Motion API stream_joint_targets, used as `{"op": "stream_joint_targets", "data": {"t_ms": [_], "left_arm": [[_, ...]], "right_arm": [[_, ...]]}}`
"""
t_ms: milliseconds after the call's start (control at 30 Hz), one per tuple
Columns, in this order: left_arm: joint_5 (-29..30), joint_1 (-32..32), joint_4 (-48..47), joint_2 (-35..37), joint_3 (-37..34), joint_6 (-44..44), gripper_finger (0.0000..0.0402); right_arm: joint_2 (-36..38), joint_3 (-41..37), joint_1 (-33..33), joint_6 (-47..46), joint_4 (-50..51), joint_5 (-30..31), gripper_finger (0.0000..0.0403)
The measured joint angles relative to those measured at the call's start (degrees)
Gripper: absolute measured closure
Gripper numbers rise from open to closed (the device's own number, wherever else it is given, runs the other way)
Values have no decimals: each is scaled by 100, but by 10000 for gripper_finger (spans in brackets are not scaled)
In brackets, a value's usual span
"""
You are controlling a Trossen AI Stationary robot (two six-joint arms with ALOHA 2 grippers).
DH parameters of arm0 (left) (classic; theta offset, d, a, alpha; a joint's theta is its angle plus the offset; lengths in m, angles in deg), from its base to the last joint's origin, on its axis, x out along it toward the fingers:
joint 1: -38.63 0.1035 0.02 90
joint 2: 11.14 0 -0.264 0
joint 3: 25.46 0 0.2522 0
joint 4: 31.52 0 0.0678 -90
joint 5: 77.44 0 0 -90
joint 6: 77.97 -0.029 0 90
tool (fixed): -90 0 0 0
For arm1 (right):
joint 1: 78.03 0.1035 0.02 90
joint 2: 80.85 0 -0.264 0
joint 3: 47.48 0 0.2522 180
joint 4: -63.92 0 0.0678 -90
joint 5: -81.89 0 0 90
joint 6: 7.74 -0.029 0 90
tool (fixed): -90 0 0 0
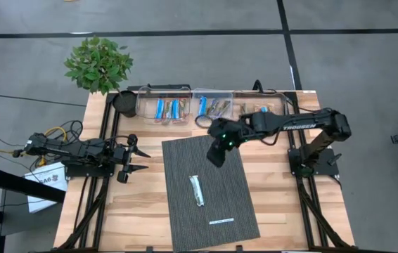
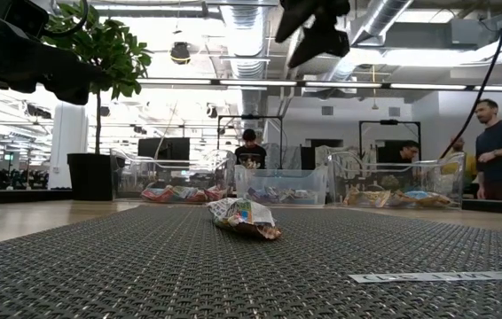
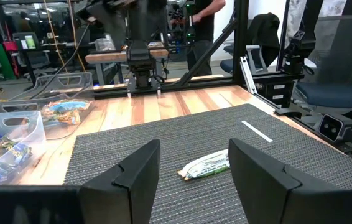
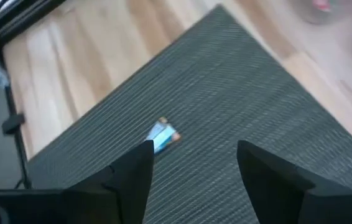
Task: Pick and place Granola Bars by type
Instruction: Put the orange granola bar into the right transparent bin
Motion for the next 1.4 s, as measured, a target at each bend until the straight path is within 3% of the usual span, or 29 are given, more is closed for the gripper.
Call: {"op": "stream_joint_targets", "data": {"t_ms": [500, 933, 1133, 1400], "left_arm": [[-1, 1, 2, 0, 1, 0, 217], [0, 2, 0, -2, 0, 0, 217], [0, 1, 2, -1, 0, 0, 217], [1, 0, 2, -1, -1, 0, 217]], "right_arm": [[-1061, 817, 1118, 800, 32, 0, 196], [-2051, 1713, 1335, 993, 423, 6, 190], [-2285, 2114, 1255, 307, 674, 6, 189], [-2285, 2134, 1229, -2301, 977, 6, 193]]}}
